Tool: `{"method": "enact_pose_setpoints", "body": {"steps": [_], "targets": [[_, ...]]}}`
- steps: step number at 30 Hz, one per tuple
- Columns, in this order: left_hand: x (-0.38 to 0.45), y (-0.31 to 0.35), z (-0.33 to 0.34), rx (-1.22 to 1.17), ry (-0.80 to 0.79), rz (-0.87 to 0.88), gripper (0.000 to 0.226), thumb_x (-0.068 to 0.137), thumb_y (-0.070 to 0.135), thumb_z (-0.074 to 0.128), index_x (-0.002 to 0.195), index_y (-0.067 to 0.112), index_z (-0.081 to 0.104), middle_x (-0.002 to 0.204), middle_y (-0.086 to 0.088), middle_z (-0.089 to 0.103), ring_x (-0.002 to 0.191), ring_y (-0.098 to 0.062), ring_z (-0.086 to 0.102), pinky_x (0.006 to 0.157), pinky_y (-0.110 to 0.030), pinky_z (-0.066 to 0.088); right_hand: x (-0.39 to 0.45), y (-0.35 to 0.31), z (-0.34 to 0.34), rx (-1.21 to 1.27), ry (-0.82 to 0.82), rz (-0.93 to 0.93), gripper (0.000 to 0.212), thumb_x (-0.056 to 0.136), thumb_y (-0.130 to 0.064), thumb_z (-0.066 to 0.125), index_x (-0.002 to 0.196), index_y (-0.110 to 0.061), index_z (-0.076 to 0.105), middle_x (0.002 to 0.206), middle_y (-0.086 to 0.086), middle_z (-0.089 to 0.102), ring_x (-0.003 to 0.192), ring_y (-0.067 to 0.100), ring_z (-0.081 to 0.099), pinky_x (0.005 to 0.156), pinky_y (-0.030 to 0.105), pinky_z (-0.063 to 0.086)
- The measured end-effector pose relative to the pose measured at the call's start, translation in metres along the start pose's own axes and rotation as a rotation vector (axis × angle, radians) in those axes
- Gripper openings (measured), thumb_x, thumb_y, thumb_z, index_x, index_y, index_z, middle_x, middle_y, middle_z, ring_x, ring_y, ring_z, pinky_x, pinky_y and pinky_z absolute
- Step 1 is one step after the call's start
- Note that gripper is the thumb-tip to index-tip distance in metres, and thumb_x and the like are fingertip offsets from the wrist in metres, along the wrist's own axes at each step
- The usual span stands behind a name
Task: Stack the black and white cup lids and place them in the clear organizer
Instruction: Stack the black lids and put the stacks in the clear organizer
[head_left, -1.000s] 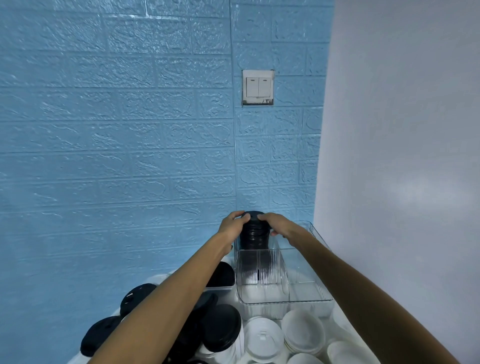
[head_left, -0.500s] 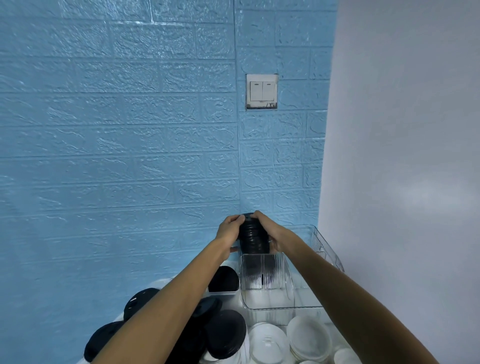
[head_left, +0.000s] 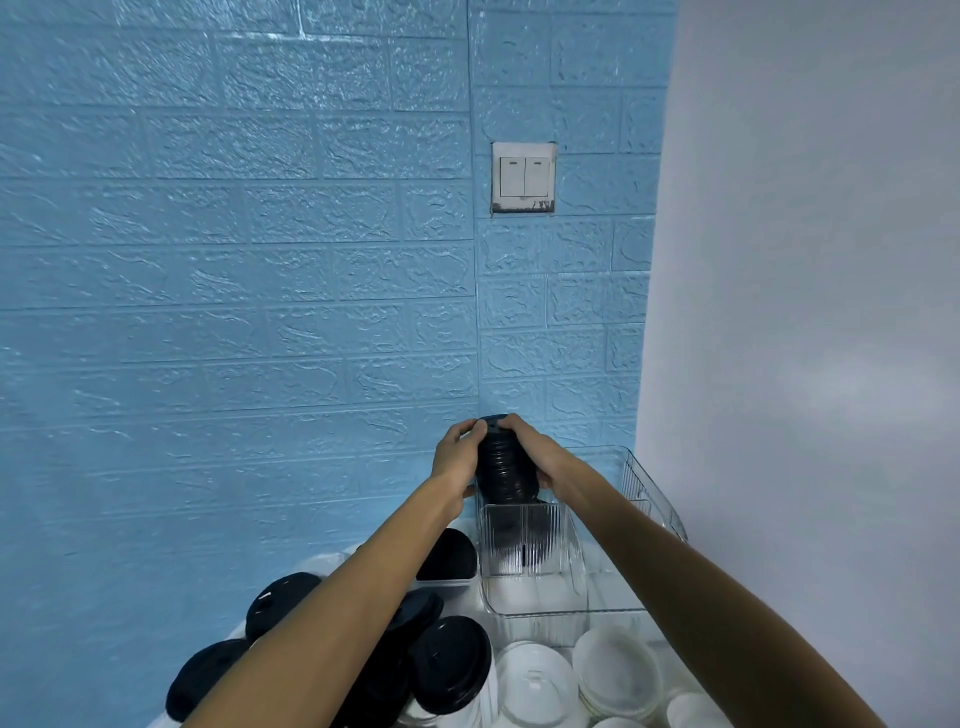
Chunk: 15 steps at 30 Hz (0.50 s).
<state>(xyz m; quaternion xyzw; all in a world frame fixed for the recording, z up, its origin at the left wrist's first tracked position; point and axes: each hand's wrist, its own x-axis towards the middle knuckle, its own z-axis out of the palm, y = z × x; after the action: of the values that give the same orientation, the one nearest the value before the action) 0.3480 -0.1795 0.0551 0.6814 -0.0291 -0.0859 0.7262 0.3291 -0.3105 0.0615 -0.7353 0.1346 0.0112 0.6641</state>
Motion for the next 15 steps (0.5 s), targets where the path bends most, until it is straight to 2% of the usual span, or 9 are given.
{"method": "enact_pose_setpoints", "body": {"steps": [1, 5, 8, 11, 15], "targets": [[0.0003, 0.0000, 0.0001, -0.006, 0.004, 0.006, 0.029, 0.105, 0.039, 0.055, 0.130, 0.027, 0.060, 0.111, 0.003, 0.068, 0.088, -0.014, 0.062, 0.067, -0.031, 0.047, -0.0007, 0.0000, -0.0004, -0.008, 0.004, -0.006, 0.061, 0.082, -0.062, 0.061, 0.116, -0.012, 0.070, 0.105, 0.013, 0.076, 0.092, 0.026, 0.074, 0.088, 0.038, 0.061], [-0.0001, 0.0001, 0.0020, -0.016, 0.023, 0.035, 0.028, 0.103, 0.039, 0.057, 0.128, 0.027, 0.061, 0.102, 0.005, 0.068, 0.083, -0.012, 0.061, 0.069, -0.030, 0.047, -0.0050, 0.0006, -0.0027, 0.036, -0.004, -0.038, 0.053, 0.089, -0.055, 0.061, 0.115, -0.010, 0.070, 0.109, 0.015, 0.075, 0.095, 0.026, 0.073, 0.083, 0.035, 0.059], [-0.0012, -0.0002, 0.0038, -0.013, 0.027, 0.063, 0.028, 0.103, 0.039, 0.057, 0.128, 0.026, 0.061, 0.109, 0.001, 0.069, 0.083, -0.010, 0.062, 0.063, -0.028, 0.046, -0.0055, 0.0030, -0.0034, 0.062, -0.012, -0.064, 0.050, 0.091, -0.053, 0.061, 0.115, -0.010, 0.071, 0.108, 0.014, 0.075, 0.095, 0.025, 0.073, 0.082, 0.033, 0.059], [-0.0017, -0.0004, 0.0027, -0.016, 0.026, 0.073, 0.031, 0.103, 0.039, 0.058, 0.130, 0.026, 0.061, 0.113, -0.001, 0.069, 0.085, -0.010, 0.063, 0.064, -0.028, 0.047, -0.0037, 0.0049, -0.0015, 0.062, -0.024, -0.061, 0.057, 0.086, -0.059, 0.062, 0.116, -0.011, 0.071, 0.108, 0.014, 0.076, 0.100, 0.028, 0.073, 0.087, 0.037, 0.059], [-0.0020, 0.0014, -0.0009, -0.021, 0.022, 0.084, 0.031, 0.103, 0.040, 0.058, 0.131, 0.026, 0.060, 0.106, 0.003, 0.068, 0.084, -0.009, 0.062, 0.068, -0.028, 0.047, -0.0024, 0.0037, -0.0010, 0.056, -0.022, -0.068, 0.057, 0.085, -0.060, 0.064, 0.113, -0.011, 0.072, 0.102, 0.012, 0.077, 0.088, 0.023, 0.074, 0.064, 0.028, 0.057]]}}
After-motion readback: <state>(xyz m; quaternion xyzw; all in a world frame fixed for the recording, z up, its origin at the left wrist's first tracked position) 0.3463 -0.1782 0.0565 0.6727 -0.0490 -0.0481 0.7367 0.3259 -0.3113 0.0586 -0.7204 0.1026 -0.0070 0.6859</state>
